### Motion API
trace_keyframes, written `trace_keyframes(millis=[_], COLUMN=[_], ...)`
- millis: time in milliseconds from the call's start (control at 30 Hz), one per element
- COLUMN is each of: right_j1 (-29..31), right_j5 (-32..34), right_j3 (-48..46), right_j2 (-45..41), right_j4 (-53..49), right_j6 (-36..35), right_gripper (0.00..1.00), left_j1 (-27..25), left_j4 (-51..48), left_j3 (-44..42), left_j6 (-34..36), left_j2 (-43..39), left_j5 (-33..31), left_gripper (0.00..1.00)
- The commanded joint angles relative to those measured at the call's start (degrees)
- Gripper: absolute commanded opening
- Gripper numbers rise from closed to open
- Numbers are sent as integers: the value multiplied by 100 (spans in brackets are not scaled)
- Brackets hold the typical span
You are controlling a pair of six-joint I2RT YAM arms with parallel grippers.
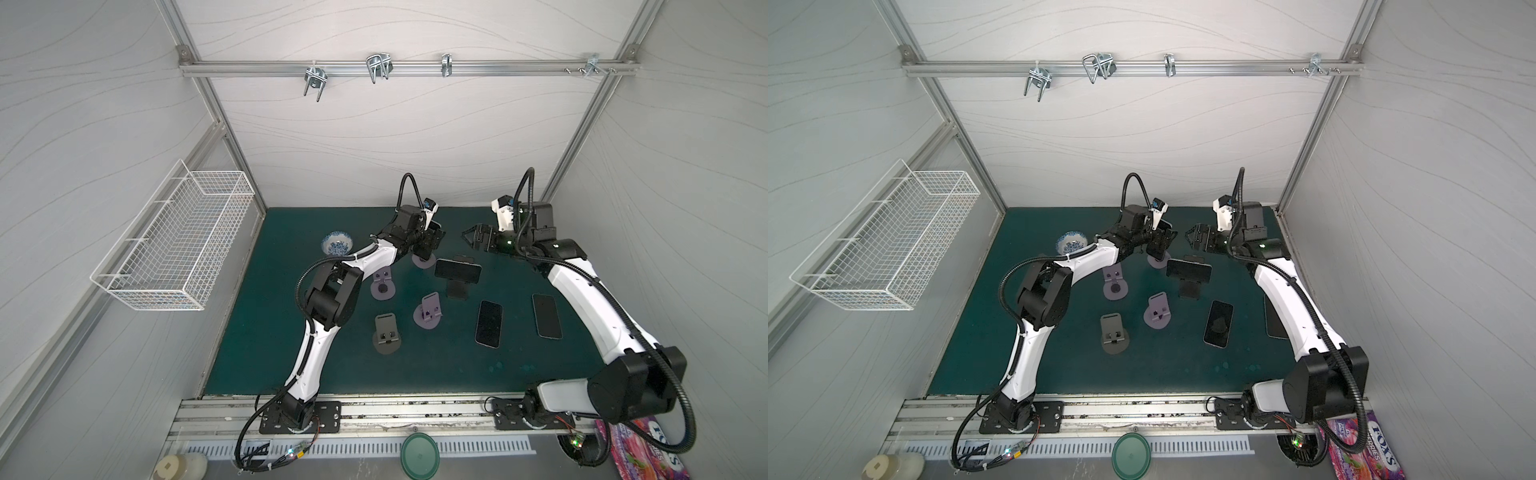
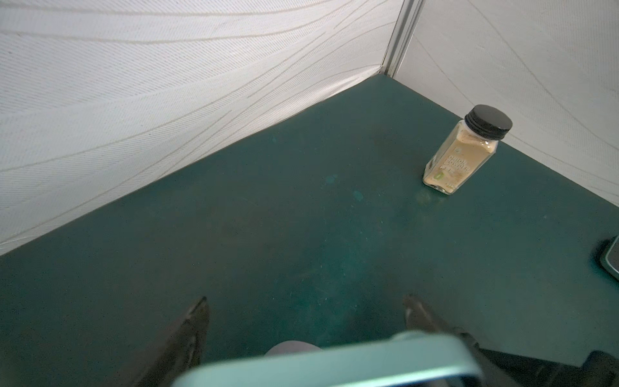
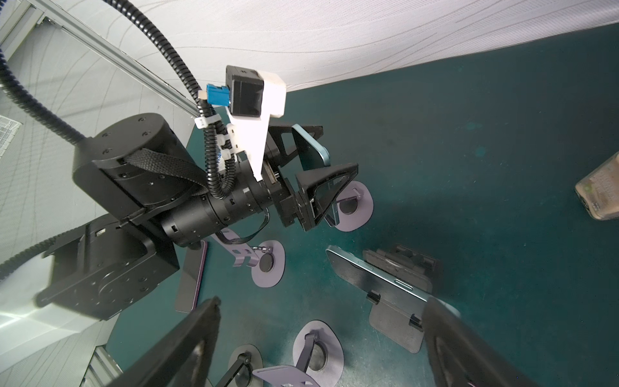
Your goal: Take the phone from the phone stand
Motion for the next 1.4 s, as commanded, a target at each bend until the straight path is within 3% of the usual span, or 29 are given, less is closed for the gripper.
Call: trace_keyframes(millis=[0, 633, 1367], right_j1=[-27, -34, -28], right_j5=[-28, -125, -210], right_j3=[-64, -94, -42], right_j2=[-8, 27, 183], right_j4=[121, 165, 158], right_j6=[-31, 41, 153], right_gripper=[95, 95, 95], left_j1=[18, 22, 100], left_j4=[104, 69, -19], left_j3=[303, 352, 369], left_j6=[-19, -48, -70], left_j2=[143, 153, 111], left_j5=[133, 251, 365], left_gripper=[89, 73, 65])
